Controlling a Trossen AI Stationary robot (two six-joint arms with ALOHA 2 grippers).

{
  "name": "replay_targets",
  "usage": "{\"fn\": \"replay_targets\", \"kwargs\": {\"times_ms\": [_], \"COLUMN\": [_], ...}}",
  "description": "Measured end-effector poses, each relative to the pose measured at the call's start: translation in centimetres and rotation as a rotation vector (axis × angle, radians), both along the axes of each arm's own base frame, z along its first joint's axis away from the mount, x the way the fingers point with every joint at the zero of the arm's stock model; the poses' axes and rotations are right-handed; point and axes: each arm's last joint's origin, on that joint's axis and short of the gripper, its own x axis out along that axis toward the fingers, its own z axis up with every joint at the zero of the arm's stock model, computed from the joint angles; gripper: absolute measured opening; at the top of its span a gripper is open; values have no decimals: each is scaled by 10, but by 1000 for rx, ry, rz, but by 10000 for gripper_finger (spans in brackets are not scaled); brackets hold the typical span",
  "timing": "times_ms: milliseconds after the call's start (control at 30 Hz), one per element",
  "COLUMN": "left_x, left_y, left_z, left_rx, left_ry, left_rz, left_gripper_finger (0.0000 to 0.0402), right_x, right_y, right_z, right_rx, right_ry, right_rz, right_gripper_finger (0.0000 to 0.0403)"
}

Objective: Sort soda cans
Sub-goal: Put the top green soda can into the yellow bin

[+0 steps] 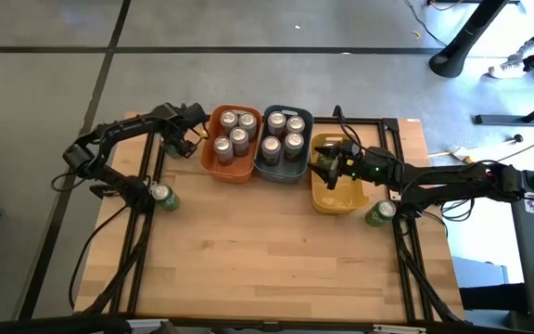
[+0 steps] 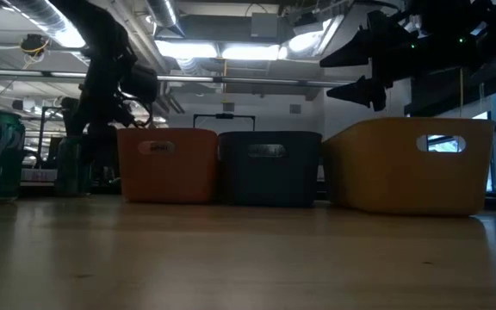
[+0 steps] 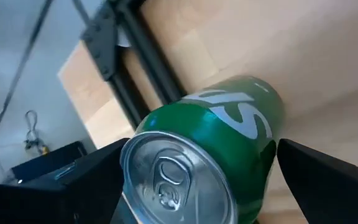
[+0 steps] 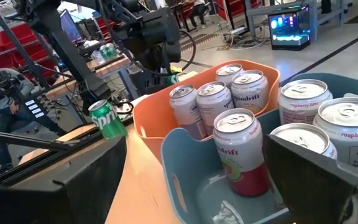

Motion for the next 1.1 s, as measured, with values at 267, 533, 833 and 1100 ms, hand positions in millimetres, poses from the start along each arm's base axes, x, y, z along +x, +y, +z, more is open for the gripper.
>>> {"fn": "replay_targets", "kwargs": {"times_ms": [267, 533, 833, 1100], "left_x": [0, -3, 5, 6], "left_y": [-4, -3, -8, -6], "left_z": [0, -1, -7, -6], "left_rx": [-84, -144, -372, -326], "left_ry": [-35, -54, -329, -312], "left_rz": [-14, -36, -70, -81], "left_gripper_finger": [387, 386, 386, 382], "right_x": [0, 0, 0, 0], "right_y": [0, 0, 0, 0], "right_z": [0, 0, 0, 0], "right_rx": [0, 0, 0, 0], "right_ry": [0, 0, 1, 1], "right_rz": [0, 0, 0, -1], "right_gripper_finger": [376, 376, 376, 376]}}
